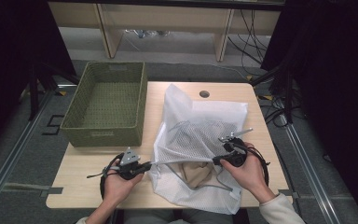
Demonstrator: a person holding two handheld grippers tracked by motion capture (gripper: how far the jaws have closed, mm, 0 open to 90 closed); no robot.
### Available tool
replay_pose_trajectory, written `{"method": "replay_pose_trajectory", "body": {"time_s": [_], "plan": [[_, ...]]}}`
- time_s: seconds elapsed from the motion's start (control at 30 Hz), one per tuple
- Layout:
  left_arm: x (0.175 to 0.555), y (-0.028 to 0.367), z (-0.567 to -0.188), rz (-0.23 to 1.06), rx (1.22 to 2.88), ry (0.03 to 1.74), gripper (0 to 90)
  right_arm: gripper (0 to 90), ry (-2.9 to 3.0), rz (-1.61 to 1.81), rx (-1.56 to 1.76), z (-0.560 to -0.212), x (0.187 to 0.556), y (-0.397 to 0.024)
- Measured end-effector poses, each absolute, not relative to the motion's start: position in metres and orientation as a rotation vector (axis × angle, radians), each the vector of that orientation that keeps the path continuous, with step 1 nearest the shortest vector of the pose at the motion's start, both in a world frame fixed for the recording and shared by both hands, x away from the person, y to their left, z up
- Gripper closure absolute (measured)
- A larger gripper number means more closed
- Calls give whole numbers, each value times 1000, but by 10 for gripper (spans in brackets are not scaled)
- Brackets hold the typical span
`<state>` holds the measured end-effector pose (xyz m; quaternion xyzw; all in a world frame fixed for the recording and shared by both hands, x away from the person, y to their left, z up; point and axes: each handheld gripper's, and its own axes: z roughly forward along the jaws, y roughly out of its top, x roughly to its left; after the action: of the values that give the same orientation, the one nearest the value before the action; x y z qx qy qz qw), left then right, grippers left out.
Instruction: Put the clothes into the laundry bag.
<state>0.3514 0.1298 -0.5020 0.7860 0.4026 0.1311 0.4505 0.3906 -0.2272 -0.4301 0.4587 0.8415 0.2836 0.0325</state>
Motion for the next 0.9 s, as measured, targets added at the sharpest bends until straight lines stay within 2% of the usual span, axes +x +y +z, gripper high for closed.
{"method": "replay_pose_trajectory", "body": {"time_s": [0.13,0.33,0.5,0.67,0.9], "plan": [[348,131,-501,320,1920,1005,897,787,2487,1011,1365,-405,379,-219],[349,133,-501,334,1955,977,869,778,2522,1126,1277,-397,376,-191],[348,133,-504,355,1935,982,734,773,2594,1119,1251,-407,384,-163],[348,138,-499,394,1937,963,594,773,2599,1120,1262,-411,389,-156],[342,145,-492,396,1912,976,474,771,2610,1121,1244,-414,391,-155]]}}
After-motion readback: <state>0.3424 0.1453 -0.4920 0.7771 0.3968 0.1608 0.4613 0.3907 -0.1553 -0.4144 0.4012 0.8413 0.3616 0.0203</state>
